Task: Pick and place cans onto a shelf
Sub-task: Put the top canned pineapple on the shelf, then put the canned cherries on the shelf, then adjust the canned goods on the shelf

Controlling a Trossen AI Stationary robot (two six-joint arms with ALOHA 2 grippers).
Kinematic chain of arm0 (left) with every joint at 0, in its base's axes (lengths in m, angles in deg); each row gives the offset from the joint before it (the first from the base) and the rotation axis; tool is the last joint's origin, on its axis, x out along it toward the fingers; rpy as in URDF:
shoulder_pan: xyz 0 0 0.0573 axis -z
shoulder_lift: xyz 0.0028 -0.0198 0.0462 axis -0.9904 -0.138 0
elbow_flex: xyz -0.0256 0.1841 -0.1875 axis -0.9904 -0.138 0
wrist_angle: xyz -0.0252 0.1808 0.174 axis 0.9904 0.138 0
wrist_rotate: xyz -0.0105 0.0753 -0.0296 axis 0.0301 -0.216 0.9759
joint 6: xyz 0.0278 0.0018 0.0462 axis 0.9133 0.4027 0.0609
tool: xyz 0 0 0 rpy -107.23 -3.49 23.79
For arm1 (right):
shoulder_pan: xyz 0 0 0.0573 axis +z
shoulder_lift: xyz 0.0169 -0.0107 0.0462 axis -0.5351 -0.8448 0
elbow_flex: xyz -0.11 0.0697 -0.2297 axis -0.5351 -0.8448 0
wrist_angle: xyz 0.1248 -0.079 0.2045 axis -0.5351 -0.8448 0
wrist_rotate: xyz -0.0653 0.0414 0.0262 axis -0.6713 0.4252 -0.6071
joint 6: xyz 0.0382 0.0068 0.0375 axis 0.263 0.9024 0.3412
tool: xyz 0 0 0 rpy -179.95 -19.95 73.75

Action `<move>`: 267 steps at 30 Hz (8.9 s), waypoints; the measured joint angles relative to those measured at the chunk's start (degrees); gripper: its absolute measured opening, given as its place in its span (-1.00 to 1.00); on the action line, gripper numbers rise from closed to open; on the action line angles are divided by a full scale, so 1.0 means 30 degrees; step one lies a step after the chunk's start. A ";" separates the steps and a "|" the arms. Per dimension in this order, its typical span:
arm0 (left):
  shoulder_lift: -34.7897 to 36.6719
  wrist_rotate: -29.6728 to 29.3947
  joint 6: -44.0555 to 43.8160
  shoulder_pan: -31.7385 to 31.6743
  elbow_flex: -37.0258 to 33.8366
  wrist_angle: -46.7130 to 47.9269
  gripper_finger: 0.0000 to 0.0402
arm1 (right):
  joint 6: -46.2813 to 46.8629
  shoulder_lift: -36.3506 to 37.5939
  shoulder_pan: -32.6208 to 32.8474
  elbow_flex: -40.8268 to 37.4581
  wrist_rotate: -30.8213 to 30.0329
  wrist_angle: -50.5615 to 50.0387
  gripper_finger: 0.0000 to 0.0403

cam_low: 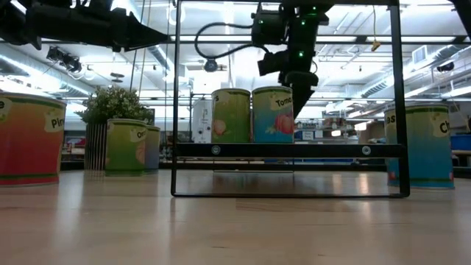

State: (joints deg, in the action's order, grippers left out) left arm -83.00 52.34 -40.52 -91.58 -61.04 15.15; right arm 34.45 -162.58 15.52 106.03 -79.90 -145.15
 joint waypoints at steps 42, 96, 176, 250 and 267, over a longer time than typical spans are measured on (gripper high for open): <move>-0.0007 -0.0152 -0.2816 -0.0015 -0.0006 0.3562 0.97 | 2.8733 0.4369 0.8732 -0.8415 0.7077 -0.0903 0.95; 0.0000 -0.0343 -0.0780 -0.0015 -0.0001 0.0829 0.97 | 0.3714 0.2185 -0.1482 -0.0669 0.2510 -0.2260 0.58; -0.0007 -0.0347 -0.0856 0.0007 0.0000 0.0644 0.97 | -0.1796 -0.1814 -0.1001 0.2623 0.4466 -0.3878 0.73; -0.8673 0.0258 -1.1574 0.1060 0.4830 0.8287 0.97 | 0.6213 0.8200 0.4800 -0.9275 -0.2808 0.6767 0.73; -0.3174 0.7063 -2.2106 0.7609 0.4823 1.3136 0.97 | 0.3406 0.8189 0.6348 -1.1867 -0.3562 1.3931 0.73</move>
State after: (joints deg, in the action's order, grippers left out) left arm -92.52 73.53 -106.84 -68.76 -46.57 54.56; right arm 44.67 -138.01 34.56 70.43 -90.58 -103.36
